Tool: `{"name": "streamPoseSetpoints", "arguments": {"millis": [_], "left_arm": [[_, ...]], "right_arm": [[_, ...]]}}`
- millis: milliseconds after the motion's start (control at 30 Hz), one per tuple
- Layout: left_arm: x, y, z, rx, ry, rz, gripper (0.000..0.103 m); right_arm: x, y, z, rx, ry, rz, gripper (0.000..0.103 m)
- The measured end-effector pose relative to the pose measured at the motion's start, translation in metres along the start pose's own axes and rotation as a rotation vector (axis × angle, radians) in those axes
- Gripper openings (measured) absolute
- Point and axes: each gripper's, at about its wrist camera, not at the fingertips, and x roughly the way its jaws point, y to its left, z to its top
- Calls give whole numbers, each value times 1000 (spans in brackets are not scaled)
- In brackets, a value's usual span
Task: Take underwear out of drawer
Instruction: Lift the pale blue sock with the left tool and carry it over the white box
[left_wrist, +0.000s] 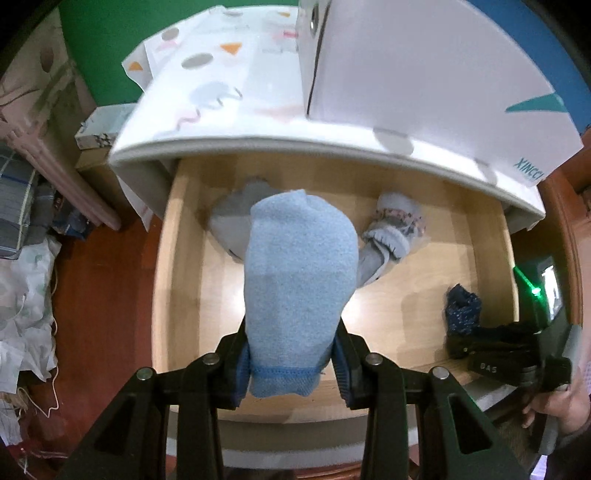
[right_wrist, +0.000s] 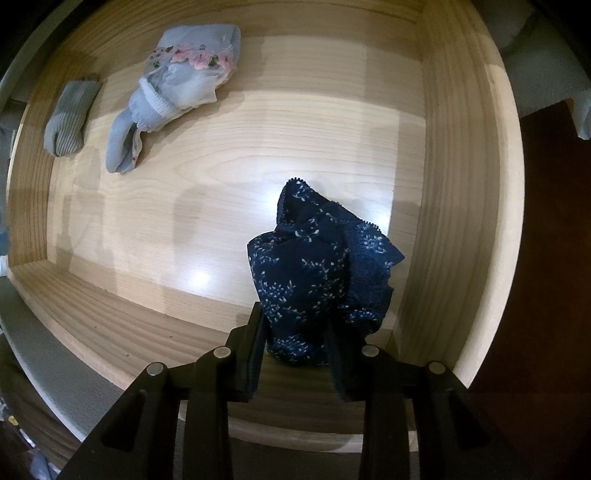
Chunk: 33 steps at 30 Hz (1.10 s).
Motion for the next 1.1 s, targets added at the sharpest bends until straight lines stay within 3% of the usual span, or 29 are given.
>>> {"name": "streamPoseSetpoints", "arguments": {"millis": [300,667,1100], "left_arm": [[-52,5,10,-1,-91,-11,37],[-140,17,34,-2,-246,-25,37],[-198,-23,96,77,-392,-40,37]], "right_arm": [[0,12,-1,-28,-2,-26,38],[0,13,-1,-24,-4,-24,38],[-1,14,-1,-25,-5,-23,39]]}}
